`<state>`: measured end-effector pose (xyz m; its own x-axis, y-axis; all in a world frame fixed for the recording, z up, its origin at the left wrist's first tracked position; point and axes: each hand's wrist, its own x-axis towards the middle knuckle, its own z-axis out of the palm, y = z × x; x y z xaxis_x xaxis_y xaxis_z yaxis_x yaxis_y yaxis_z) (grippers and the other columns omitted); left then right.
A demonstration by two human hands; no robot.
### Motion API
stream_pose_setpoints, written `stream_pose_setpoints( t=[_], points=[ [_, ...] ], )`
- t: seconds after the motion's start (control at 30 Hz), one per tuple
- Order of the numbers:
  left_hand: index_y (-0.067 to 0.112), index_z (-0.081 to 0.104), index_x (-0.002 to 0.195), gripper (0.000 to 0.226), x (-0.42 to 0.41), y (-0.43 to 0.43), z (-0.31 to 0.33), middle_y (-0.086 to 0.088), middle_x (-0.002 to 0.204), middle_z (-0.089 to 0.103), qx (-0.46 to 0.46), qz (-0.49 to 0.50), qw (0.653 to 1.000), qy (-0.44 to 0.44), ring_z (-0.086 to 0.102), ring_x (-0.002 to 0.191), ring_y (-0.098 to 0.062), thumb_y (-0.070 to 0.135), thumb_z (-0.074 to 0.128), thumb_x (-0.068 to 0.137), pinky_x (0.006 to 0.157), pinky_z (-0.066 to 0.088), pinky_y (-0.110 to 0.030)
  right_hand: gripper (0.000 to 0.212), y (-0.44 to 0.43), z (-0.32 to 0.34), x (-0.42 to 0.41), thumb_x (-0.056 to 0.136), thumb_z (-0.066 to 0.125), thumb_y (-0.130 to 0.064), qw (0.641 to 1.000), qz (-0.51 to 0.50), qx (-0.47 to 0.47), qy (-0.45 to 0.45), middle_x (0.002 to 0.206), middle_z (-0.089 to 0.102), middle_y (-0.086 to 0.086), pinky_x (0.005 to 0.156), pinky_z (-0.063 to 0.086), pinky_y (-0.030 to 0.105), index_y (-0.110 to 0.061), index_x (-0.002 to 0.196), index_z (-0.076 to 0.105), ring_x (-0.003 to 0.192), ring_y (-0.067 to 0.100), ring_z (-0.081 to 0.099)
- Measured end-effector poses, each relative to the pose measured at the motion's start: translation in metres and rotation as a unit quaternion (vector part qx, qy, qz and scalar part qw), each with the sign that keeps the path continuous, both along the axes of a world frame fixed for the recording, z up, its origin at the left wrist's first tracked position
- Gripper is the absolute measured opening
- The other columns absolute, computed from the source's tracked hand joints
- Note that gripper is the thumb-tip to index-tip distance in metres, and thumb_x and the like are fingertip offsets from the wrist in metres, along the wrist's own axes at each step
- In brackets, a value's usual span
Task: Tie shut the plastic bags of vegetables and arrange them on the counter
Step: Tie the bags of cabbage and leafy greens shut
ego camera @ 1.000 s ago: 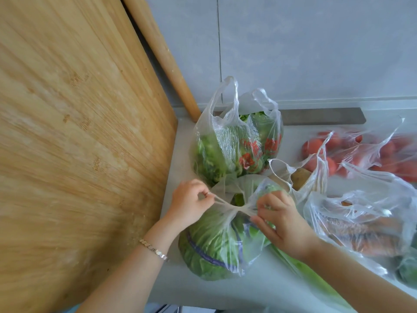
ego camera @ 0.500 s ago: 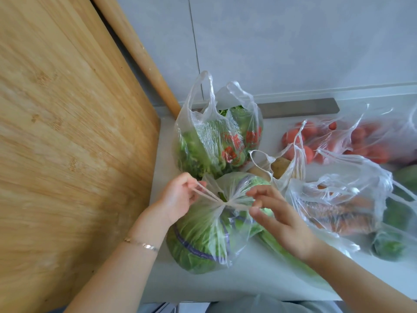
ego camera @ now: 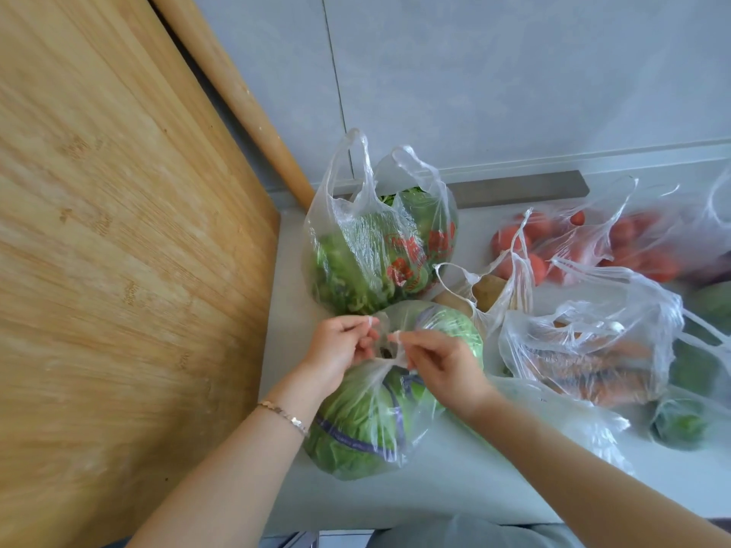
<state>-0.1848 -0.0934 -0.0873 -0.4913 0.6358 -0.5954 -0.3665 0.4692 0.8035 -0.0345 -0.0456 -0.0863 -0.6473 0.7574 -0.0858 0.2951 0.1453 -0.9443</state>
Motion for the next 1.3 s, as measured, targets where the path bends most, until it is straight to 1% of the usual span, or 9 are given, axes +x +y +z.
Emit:
stream_pose_setpoints(
  t=[0.13, 0.27, 0.4, 0.63, 0.73, 0.83, 0.93, 1.07, 1.3],
  points=[
    [-0.003, 0.063, 0.104, 0.019, 0.007, -0.005, 0.005, -0.006, 0.075, 0.062, 0.040, 0.011, 0.999, 0.027, 0.057, 0.049, -0.005, 0.000, 0.051, 0.090, 0.057, 0.055, -0.023, 0.028, 0.002, 0.003, -0.002, 0.091, 0.050, -0.002, 0.997, -0.067, -0.029, -0.021, 0.075, 0.050, -0.006, 0.066, 0.043, 0.004, -0.014, 0.111, 0.066, 0.062, -0.005, 0.055],
    [0.008, 0.067, 0.084, 0.016, -0.001, -0.020, 0.026, 0.004, 0.085, 0.071, 0.149, 0.007, 0.984, 0.093, 0.069, 0.070, -0.008, -0.004, 0.056, 0.084, 0.071, 0.057, -0.022, 0.033, 0.015, 0.012, -0.022, 0.091, 0.047, -0.001, 0.994, -0.037, -0.084, -0.061, 0.065, 0.054, -0.003, 0.053, 0.040, 0.004, -0.019, 0.114, 0.063, 0.046, 0.001, 0.050],
    [0.014, 0.069, 0.080, 0.022, -0.004, -0.013, 0.043, 0.006, 0.078, 0.068, 0.194, -0.131, 0.939, 0.254, 0.065, 0.080, 0.003, -0.007, 0.061, 0.080, 0.075, 0.050, -0.012, 0.024, 0.021, 0.021, -0.037, 0.078, 0.059, 0.000, 0.993, -0.017, -0.083, -0.082, 0.045, 0.057, -0.009, 0.046, 0.040, 0.011, -0.018, 0.069, 0.072, 0.039, 0.000, 0.046],
    [0.019, 0.071, 0.073, 0.012, -0.002, 0.012, 0.039, 0.008, 0.077, 0.070, 0.080, -0.166, 0.943, 0.276, 0.065, 0.071, 0.000, 0.007, 0.073, 0.074, 0.069, 0.053, -0.015, 0.007, 0.019, 0.018, -0.024, 0.079, 0.066, -0.012, 0.986, 0.078, -0.057, -0.134, 0.076, 0.067, 0.017, 0.066, 0.046, 0.027, -0.009, 0.078, 0.072, 0.063, 0.014, 0.053],
    [0.021, 0.063, 0.066, 0.015, -0.003, 0.007, 0.032, 0.006, 0.068, 0.066, 0.019, -0.169, 0.930, 0.327, 0.061, 0.062, -0.007, 0.018, 0.077, 0.072, 0.061, 0.050, -0.023, 0.014, 0.018, 0.016, -0.020, 0.081, 0.067, -0.015, 0.990, 0.048, -0.087, -0.101, 0.068, 0.064, 0.017, 0.053, 0.040, 0.019, -0.002, 0.076, 0.071, 0.050, 0.007, 0.047],
    [0.017, 0.069, 0.093, 0.026, -0.006, -0.005, 0.030, 0.004, 0.082, 0.072, 0.008, -0.237, 0.930, 0.280, 0.066, 0.075, -0.005, 0.031, 0.076, 0.071, 0.073, 0.052, -0.019, 0.013, 0.019, 0.016, -0.018, 0.082, 0.066, -0.011, 0.991, 0.011, -0.112, -0.078, 0.055, 0.060, 0.000, 0.039, 0.028, 0.009, -0.002, 0.076, 0.072, 0.033, 0.002, 0.035],
    [0.015, 0.072, 0.096, 0.022, -0.007, -0.013, 0.028, 0.006, 0.079, 0.072, 0.048, -0.260, 0.938, 0.226, 0.065, 0.069, 0.003, 0.015, 0.074, 0.074, 0.069, 0.050, -0.015, 0.013, 0.021, 0.015, -0.021, 0.080, 0.068, -0.012, 0.992, 0.004, -0.094, -0.087, 0.042, 0.051, -0.010, 0.037, 0.025, 0.009, -0.005, 0.071, 0.073, 0.031, 0.004, 0.032],
    [0.019, 0.074, 0.080, 0.009, -0.013, -0.014, 0.025, 0.007, 0.060, 0.064, 0.026, -0.208, 0.946, 0.247, 0.052, 0.047, 0.003, 0.012, 0.073, 0.075, 0.052, 0.044, -0.013, 0.006, 0.020, 0.017, -0.024, 0.079, 0.069, -0.014, 0.994, 0.020, -0.059, -0.088, 0.054, 0.055, 0.005, 0.038, 0.026, 0.010, -0.011, 0.077, 0.074, 0.033, 0.005, 0.034],
    [0.033, 0.068, 0.091, 0.011, -0.010, -0.020, 0.017, 0.008, 0.065, 0.058, -0.009, -0.288, 0.922, 0.260, 0.055, 0.064, -0.012, 0.024, 0.063, 0.085, 0.065, 0.044, -0.024, 0.007, 0.024, 0.020, -0.025, 0.080, 0.068, -0.014, 0.993, 0.025, -0.047, -0.102, 0.045, 0.047, -0.001, 0.037, 0.020, 0.012, -0.013, 0.080, 0.075, 0.032, 0.007, 0.028]
  ],
)
